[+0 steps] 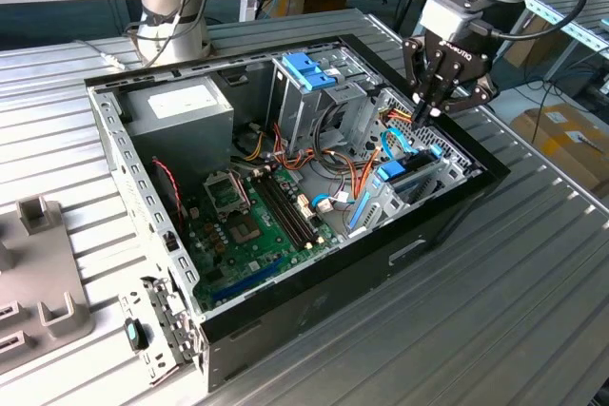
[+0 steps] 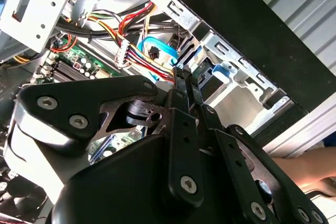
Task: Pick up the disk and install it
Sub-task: 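Insert the second disk wire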
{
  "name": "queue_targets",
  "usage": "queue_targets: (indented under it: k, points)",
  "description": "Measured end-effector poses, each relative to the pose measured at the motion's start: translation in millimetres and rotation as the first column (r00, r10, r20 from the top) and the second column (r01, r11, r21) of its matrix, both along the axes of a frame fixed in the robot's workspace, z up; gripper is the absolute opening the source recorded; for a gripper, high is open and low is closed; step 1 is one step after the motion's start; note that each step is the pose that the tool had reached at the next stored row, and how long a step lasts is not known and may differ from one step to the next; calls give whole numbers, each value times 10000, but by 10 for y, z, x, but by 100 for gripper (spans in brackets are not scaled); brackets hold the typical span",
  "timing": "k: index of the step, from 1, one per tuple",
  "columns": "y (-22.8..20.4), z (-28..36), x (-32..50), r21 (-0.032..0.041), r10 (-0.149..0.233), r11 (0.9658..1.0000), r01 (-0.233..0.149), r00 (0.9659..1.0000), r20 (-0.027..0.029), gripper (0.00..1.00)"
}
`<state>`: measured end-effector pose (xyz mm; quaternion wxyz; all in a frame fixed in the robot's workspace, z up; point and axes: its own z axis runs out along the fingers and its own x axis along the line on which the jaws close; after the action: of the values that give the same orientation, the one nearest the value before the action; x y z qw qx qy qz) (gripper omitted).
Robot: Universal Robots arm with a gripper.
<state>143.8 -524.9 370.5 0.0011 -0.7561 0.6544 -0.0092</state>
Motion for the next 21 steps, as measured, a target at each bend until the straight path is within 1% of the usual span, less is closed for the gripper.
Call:
queue_targets:
  k: [5,7,8,10,11,13,14,15,17,18,21]
  points:
    - [-1,-1,0,3,-1,10000,1,10000,0,16]
    - [-11,-2,0,27,-1,10000,1,10000,0,16]
    - [-20,-1,0,52,-1,10000,1,10000,0,16]
    - [-49,0,1,143,0,9999,0,10000,0,16]
    - [-62,0,0,174,0,9998,0,10000,0,16]
    - [-103,-1,0,263,-1,9997,1,10000,0,16]
    - [-138,-2,0,313,-1,9995,1,10000,0,16]
    - [-179,-3,0,347,-1,9994,1,10000,0,16]
    - [-223,-5,0,369,-1,9993,1,10000,0,16]
    - [-235,-10,0,373,-1,9993,1,10000,0,16]
    - [-241,-33,-1,370,-1,9993,1,10000,0,16]
